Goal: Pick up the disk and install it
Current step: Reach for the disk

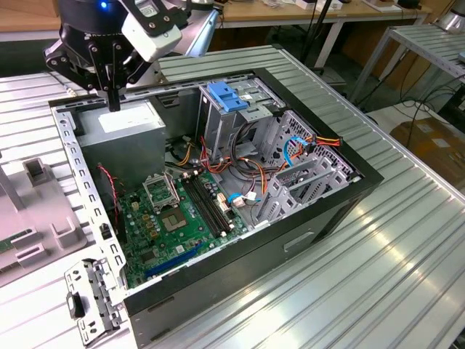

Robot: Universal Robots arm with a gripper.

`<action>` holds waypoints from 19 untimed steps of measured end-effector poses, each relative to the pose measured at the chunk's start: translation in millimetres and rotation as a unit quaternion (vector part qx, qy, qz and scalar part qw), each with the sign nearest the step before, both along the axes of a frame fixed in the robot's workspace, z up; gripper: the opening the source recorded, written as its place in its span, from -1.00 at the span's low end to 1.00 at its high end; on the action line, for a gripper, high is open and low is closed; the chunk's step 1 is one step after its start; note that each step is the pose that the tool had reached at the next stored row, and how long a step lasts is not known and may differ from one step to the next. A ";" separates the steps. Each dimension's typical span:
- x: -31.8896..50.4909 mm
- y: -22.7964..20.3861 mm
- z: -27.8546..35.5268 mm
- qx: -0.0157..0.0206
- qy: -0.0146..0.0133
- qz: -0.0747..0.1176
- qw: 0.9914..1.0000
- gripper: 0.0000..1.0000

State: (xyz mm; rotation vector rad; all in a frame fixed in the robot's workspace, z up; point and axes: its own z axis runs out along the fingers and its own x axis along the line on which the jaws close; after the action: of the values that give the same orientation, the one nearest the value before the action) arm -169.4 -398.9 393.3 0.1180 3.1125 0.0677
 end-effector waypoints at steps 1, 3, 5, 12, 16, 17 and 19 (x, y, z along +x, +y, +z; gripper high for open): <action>-0.5 0.0 0.0 0.000 0.000 0.000 1.000 -0.79; -1.8 0.0 0.0 0.000 0.000 0.000 1.000 -0.79; -2.7 0.0 0.0 0.000 0.000 0.000 1.000 -0.79; -6.6 0.0 0.0 0.000 0.000 0.000 1.000 -0.79; -9.5 0.0 0.0 0.000 0.000 0.000 1.000 -0.79; -10.5 0.0 0.0 0.000 0.000 0.000 1.000 -0.79; -11.8 0.0 0.0 0.000 0.000 0.000 1.000 -0.79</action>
State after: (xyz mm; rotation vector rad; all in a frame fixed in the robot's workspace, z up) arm -181.2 -398.9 393.3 0.1181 3.1125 0.0675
